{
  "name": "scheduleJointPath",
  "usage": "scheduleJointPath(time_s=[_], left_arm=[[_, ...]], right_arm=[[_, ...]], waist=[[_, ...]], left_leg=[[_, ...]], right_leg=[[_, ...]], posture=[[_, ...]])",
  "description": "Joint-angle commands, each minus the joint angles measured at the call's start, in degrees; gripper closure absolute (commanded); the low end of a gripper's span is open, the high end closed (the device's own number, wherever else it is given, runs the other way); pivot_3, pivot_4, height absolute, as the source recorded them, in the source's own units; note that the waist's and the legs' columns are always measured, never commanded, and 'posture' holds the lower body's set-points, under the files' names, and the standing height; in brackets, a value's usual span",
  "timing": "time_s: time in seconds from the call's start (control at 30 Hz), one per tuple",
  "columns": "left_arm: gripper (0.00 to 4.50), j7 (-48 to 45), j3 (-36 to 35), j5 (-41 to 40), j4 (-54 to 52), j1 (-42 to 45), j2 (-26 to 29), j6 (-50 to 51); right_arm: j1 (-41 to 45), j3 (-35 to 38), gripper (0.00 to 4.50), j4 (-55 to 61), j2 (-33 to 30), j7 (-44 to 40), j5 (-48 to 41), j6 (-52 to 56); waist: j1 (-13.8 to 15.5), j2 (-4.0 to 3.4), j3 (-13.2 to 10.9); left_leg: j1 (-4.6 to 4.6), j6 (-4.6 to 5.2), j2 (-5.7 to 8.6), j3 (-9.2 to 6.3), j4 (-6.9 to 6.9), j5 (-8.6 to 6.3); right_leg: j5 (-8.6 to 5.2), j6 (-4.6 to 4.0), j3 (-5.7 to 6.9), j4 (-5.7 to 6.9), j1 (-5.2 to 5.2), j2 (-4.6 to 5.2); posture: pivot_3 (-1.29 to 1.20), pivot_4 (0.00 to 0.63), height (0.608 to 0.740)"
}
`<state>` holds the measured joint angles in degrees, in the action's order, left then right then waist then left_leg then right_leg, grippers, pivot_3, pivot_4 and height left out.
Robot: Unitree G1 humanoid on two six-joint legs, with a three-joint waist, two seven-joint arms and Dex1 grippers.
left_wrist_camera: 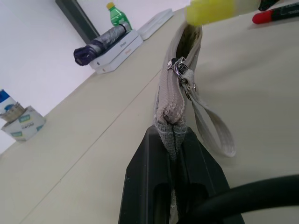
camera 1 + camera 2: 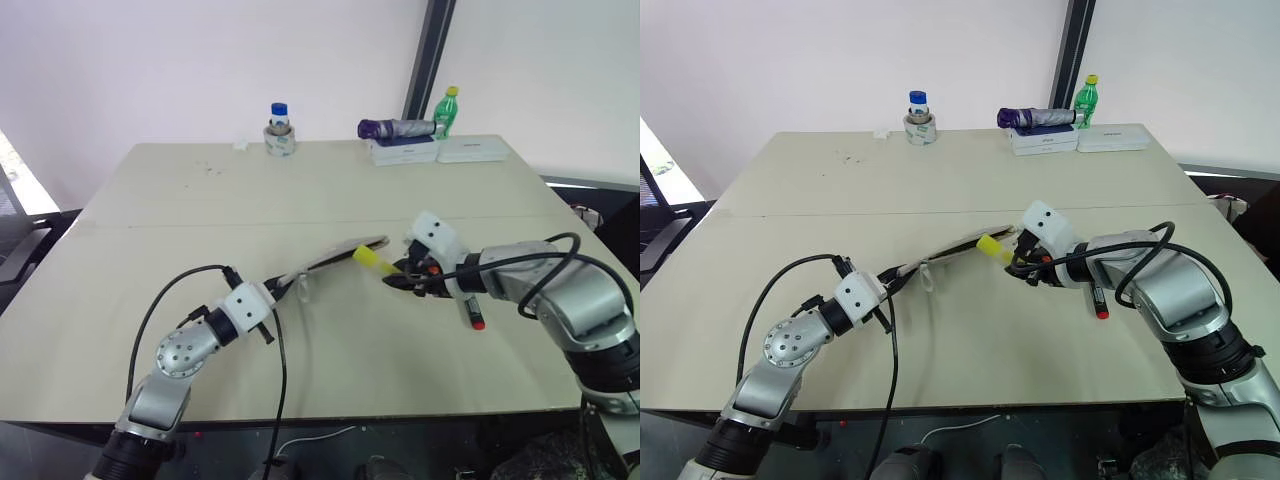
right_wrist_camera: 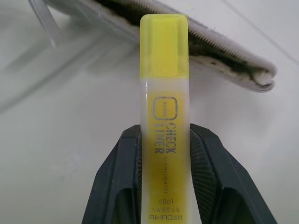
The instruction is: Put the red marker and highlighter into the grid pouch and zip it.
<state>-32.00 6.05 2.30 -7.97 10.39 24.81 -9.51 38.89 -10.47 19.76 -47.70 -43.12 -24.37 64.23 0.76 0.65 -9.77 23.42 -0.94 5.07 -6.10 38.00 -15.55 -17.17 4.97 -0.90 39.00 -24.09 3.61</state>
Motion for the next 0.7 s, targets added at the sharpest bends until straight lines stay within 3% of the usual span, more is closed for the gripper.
scheduleJointPath(time_s=[0.03, 0.2, 0.43, 0.7], left_arm=[[4.5, 0.4, 0.1, 0.2, -1.7, 0.3, 0.1, -1.3], [4.5, 0.1, 0.4, 1.1, -1.8, 0.3, 0.6, -2.4], [4.5, -1.9, 3.5, 6.9, 1.2, 2.7, 5.4, -11.7], [4.5, -6.3, 7.5, 7.8, 5.0, 5.3, 9.0, -21.0]], right_arm=[[1.5, 0.7, 3.65, 0.3, 0.1, 0.2, 0.4, 0.0], [1.6, 0.1, 3.65, 0.1, -0.2, -0.2, 0.9, 0.2], [1.6, -4.3, 3.65, -0.6, -1.7, -2.4, 3.4, -1.9], [2.1, -10.7, 3.65, -1.2, -2.2, -6.4, 7.8, -6.7]], waist=[[0.0, 0.0, 0.0], [0.0, 0.0, 0.0], [0.0, 0.0, 0.0], [0.0, -0.01, 0.0]], left_leg=[[0.0, 0.0, 0.0, 0.0, 0.0, 0.0], [0.0, 0.0, 0.0, 0.0, 0.0, 0.0], [0.0, 0.0, 0.0, 0.0, 0.0, 0.0], [0.0, 0.0, 0.0, 0.0, -0.01, 0.0]], right_leg=[[0.0, 0.0, 0.0, 0.0, 0.0, 0.0], [0.0, 0.0, 0.0, 0.0, 0.0, 0.0], [0.0, 0.0, 0.0, 0.0, 0.0, 0.0], [0.0, 0.0, -0.01, -0.01, -0.01, 0.0]], posture=[[0.0, 0.15, 0.74], [0.0, 0.15, 0.74], [0.0, 0.15, 0.74], [0.0, 0.15, 0.74]])
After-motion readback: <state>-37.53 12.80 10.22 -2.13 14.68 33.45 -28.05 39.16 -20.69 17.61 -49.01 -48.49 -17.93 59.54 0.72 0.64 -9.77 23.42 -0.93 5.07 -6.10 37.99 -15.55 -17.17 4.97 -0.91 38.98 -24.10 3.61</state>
